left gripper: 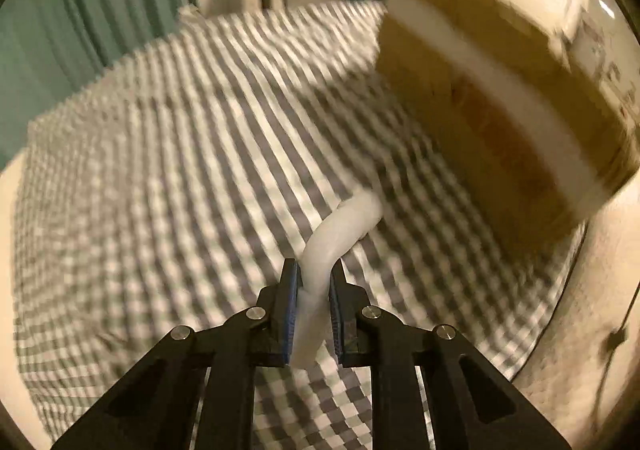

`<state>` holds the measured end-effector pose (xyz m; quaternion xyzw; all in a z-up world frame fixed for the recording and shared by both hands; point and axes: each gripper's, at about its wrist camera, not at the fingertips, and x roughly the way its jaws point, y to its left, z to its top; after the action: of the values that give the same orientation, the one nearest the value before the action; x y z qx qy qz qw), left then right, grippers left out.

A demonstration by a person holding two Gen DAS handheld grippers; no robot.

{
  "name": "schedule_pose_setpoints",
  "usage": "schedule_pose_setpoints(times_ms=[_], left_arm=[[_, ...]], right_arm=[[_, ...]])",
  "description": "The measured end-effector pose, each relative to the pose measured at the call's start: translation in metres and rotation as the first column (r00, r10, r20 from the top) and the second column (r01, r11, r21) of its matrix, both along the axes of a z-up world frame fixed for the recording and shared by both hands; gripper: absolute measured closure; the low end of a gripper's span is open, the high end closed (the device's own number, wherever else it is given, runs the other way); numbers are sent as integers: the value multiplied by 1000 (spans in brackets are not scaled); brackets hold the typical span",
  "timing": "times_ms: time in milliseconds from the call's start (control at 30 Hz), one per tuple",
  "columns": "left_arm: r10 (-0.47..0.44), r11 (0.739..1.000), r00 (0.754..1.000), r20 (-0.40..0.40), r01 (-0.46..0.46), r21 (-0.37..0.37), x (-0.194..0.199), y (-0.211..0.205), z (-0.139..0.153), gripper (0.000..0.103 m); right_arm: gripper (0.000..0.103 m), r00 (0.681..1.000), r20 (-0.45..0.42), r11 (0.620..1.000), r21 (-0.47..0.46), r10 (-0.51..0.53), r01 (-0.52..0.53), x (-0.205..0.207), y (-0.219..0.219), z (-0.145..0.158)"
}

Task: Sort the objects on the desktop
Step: 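Carry the white tube and sachet over the cardboard box, then open the left tool to drop the tube while the right tool releases the sachet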

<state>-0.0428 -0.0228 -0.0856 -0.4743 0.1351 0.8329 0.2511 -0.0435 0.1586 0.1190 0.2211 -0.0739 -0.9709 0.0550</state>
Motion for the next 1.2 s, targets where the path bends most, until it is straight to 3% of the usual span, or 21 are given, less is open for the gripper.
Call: schedule_pose_setpoints(times_ms=[133, 267, 400, 467, 600, 733, 867, 1100, 1200], left_arm=[[95, 992, 988, -123, -83, 93, -1, -13, 63, 89], [175, 968, 962, -208, -129, 217, 5, -6, 128, 89], [205, 943, 912, -355, -87, 322, 46, 17, 199, 88], [196, 937, 896, -399, -50, 347, 54, 38, 218, 88], [125, 936, 897, -425, 36, 351, 74, 73, 247, 88], [68, 944, 922, -382, 65, 324, 61, 108, 236, 87], [25, 962, 953, -301, 59, 267, 33, 141, 190, 87], [-65, 983, 982, -176, 93, 161, -6, 209, 109, 86], [-56, 991, 988, -144, 73, 115, -15, 224, 80, 73]], right_arm=[[98, 1000, -24, 1000, 7, -20, 20, 31, 21, 12], [98, 999, -46, 999, 32, -29, 31, 67, 38, 23], [98, 996, -77, 997, 61, -38, 43, 102, 51, 31], [98, 994, -101, 996, 71, -45, 52, 117, 58, 36], [98, 990, -132, 995, 83, -53, 64, 139, 75, 44], [97, 988, -130, 992, 85, -79, 91, 140, 91, 36], [97, 990, -84, 989, 82, -117, 124, 128, 121, 6], [94, 981, 143, 991, 30, -133, 130, 65, 173, -79], [86, 965, 225, 990, 41, -138, 132, 45, 182, -106]])
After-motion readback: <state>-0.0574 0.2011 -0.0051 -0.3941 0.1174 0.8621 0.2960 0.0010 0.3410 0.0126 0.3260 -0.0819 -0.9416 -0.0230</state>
